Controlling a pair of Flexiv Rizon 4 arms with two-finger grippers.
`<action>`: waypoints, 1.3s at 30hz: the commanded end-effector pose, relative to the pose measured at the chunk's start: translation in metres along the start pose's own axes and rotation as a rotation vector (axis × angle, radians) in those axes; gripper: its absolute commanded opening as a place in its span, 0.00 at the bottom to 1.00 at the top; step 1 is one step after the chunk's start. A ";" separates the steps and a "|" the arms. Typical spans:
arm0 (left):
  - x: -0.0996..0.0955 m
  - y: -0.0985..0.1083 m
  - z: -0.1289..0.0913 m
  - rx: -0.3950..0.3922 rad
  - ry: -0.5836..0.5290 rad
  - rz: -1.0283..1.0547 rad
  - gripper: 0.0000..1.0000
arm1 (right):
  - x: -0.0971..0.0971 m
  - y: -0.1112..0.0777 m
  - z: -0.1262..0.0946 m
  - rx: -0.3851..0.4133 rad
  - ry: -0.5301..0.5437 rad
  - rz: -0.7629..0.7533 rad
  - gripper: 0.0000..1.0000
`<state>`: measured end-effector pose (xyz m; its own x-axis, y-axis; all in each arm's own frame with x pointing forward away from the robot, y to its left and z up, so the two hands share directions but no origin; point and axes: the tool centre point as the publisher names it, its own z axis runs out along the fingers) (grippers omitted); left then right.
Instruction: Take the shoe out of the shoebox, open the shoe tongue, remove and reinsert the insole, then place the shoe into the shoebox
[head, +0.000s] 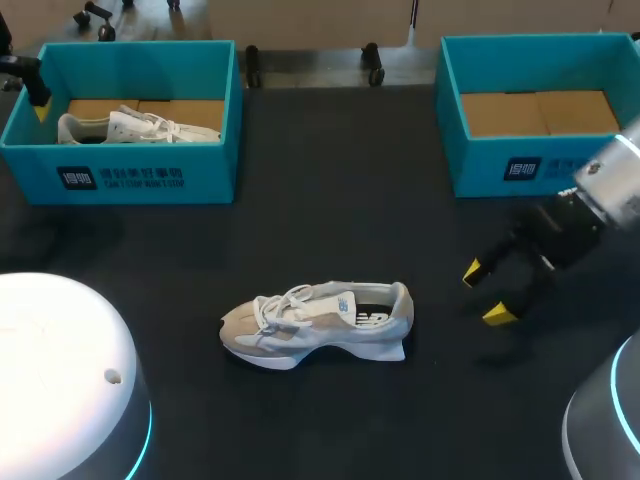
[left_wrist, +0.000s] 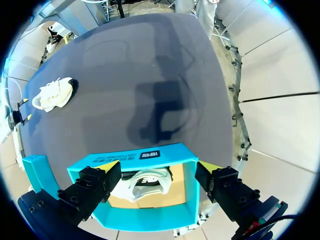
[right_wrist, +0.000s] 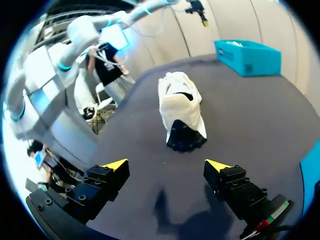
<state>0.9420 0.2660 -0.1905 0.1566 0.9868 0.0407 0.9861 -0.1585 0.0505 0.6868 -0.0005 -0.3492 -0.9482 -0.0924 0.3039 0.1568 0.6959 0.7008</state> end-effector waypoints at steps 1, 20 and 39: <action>0.000 -0.002 0.000 -0.003 0.004 0.001 1.00 | 0.002 -0.006 0.002 -0.094 -0.057 -0.055 1.00; 0.000 -0.002 0.000 -0.003 0.004 0.001 1.00 | -0.009 -0.028 0.005 -0.231 -0.072 -0.060 1.00; 0.000 -0.002 0.000 -0.003 0.004 0.001 1.00 | -0.015 -0.066 -0.006 -0.348 -0.157 -0.098 1.00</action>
<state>0.9420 0.2660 -0.1905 0.1566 0.9868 0.0408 0.9861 -0.1585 0.0505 0.6954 -0.0498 -0.3949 -0.9888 -0.0272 0.1465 0.1227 0.4094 0.9041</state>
